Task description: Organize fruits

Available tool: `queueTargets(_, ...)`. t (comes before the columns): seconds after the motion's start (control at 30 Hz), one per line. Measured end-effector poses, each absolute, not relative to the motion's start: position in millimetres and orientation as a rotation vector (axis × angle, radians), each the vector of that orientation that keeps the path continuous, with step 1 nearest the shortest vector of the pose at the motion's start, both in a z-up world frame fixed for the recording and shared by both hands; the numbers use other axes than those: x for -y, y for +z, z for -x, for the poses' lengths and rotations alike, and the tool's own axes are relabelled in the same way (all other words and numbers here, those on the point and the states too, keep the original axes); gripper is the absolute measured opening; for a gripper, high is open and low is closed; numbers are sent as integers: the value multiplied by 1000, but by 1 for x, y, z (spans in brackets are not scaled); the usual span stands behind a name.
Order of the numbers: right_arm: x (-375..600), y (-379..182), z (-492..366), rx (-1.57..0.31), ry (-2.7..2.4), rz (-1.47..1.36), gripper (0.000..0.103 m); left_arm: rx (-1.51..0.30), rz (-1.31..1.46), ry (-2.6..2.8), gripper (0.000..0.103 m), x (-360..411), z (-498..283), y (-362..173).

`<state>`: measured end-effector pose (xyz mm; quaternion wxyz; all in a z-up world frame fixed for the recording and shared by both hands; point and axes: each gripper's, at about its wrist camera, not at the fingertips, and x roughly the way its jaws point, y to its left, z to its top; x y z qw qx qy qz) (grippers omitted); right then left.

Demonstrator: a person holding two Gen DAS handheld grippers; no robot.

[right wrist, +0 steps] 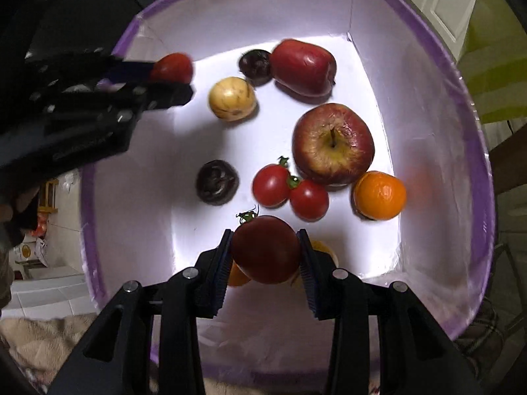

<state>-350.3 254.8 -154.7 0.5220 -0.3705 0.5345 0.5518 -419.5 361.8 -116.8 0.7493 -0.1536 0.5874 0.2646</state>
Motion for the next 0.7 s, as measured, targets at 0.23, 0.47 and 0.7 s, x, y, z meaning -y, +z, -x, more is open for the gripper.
queueTargets(0.23,-254,-161,353,-1239,1277,954,52,-1326,346,598,36,-366,420,-130)
queueTargets(0.47,-222,-55,324,-998,1262,686,68,-930,282,732,83,-366,437,-38)
queueTargets(0.7,-168,102,312,-562,1167,417,89,-449,184,772,102,-341,472,108)
